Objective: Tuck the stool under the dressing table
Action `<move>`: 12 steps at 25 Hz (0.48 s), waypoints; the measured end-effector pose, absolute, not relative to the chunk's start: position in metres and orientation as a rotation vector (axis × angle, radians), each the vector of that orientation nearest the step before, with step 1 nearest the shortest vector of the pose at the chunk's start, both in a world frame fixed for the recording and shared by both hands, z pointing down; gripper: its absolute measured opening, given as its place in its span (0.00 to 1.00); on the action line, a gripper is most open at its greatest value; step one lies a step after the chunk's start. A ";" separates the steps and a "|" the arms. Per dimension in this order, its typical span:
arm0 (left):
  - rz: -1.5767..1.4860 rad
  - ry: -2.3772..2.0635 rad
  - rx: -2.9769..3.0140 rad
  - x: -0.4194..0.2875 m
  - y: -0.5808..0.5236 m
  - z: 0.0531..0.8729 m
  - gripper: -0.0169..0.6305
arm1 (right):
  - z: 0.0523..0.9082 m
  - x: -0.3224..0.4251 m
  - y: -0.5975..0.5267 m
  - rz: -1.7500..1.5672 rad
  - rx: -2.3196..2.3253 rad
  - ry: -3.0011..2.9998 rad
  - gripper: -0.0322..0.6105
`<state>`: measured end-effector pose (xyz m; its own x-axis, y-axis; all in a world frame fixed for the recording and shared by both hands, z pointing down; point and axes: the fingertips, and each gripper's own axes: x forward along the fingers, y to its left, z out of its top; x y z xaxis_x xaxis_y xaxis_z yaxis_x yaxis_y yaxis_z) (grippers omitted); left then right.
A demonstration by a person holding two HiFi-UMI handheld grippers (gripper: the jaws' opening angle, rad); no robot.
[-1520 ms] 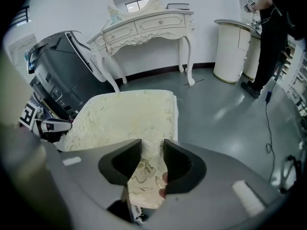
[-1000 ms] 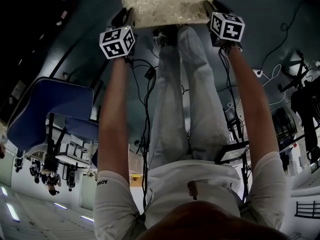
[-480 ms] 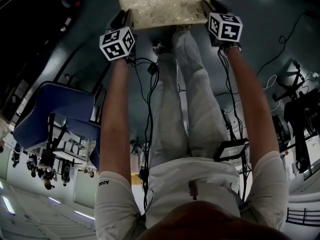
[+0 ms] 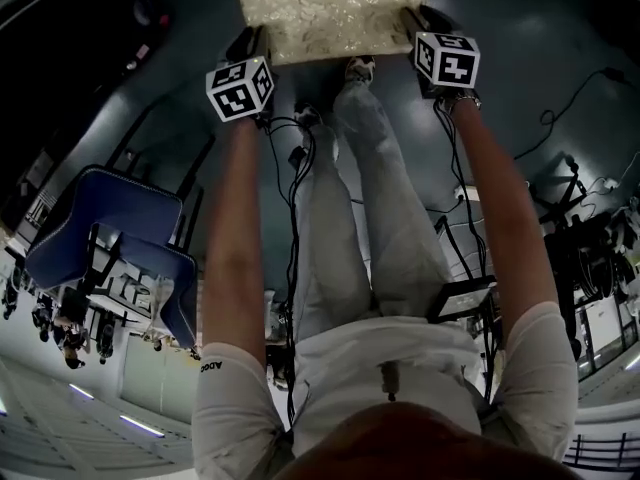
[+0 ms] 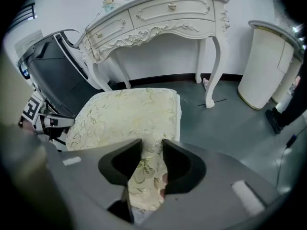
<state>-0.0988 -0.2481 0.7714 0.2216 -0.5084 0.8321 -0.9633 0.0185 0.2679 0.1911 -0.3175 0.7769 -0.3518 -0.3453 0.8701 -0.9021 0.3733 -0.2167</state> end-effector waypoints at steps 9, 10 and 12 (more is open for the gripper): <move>0.599 -1.419 1.626 -0.102 -0.294 0.770 0.19 | 0.775 0.183 -0.383 0.862 1.111 -1.922 0.28; 0.591 -1.430 1.628 -0.104 -0.302 0.770 0.19 | 0.774 0.180 -0.390 0.860 1.114 -1.923 0.28; 0.590 -1.436 1.641 -0.108 -0.315 0.769 0.18 | 0.773 0.176 -0.402 0.858 1.116 -1.916 0.29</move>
